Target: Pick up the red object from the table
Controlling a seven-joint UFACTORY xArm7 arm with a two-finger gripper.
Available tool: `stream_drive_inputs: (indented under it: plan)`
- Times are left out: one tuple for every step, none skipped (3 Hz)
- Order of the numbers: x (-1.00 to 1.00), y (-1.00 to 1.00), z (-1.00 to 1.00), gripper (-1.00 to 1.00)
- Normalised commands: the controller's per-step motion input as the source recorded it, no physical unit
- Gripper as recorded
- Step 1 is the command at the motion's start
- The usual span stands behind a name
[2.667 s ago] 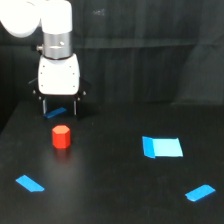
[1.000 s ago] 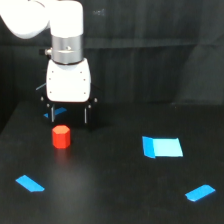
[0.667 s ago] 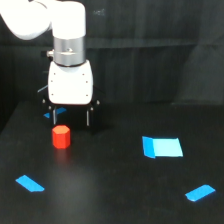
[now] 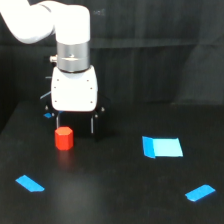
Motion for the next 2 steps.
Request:
stream_drive_inputs:
  plan:
    - [-0.20, -0.41, -0.42, 0.95]
    - [-0.15, -0.47, -0.48, 0.95]
